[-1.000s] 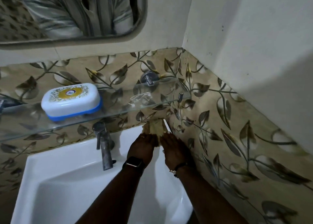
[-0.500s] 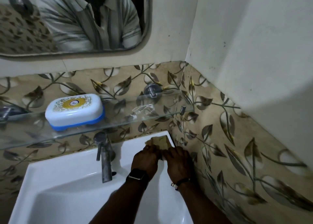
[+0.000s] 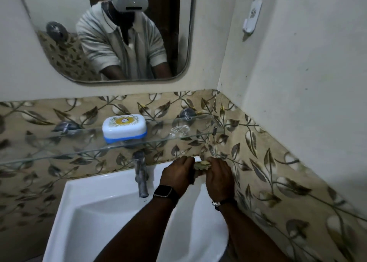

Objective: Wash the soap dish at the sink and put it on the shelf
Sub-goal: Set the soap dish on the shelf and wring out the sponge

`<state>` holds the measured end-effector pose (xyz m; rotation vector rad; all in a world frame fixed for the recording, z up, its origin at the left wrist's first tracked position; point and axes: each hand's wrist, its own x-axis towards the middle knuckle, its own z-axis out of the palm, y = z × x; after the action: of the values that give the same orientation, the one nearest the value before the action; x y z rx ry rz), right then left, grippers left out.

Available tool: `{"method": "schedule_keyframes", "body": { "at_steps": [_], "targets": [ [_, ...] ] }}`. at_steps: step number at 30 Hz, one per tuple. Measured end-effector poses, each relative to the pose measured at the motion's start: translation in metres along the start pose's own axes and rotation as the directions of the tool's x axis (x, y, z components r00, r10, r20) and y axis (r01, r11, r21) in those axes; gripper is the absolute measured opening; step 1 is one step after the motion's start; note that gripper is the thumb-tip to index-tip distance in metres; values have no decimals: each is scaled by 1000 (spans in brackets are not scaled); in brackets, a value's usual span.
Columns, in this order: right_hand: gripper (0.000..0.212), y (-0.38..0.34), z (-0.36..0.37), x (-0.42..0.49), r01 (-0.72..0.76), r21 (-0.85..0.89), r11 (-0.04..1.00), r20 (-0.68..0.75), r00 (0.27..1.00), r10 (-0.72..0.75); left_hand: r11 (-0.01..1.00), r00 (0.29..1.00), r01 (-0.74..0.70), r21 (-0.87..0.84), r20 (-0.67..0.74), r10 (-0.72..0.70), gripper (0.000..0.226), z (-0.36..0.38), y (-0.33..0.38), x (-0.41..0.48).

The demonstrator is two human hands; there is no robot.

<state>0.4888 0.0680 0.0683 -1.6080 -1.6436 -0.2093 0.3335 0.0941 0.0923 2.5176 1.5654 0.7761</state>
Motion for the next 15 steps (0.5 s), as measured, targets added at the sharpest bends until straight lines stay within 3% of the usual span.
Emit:
{"method": "schedule_keyframes", "body": {
  "at_steps": [2,6,10,15],
  "targets": [
    [33,-16,-14,11,26,48,999,-66,998,-23,998,992,-65,-21,-107,63,31,-23,4,-1],
    [54,-55,-41,37,59,142,988,-195,980,-31,988,957,-156,-9,-249,149,35,-77,6,0],
    [36,-104,-64,64,75,216,974,-275,961,-14,989,947,-139,-48,-297,119,39,-135,-6,-1],
    [35,-176,-78,93,158,317,935,-310,949,-56,996,902,-71,-50,-429,42,41,-206,-25,-16]
  ]
}}
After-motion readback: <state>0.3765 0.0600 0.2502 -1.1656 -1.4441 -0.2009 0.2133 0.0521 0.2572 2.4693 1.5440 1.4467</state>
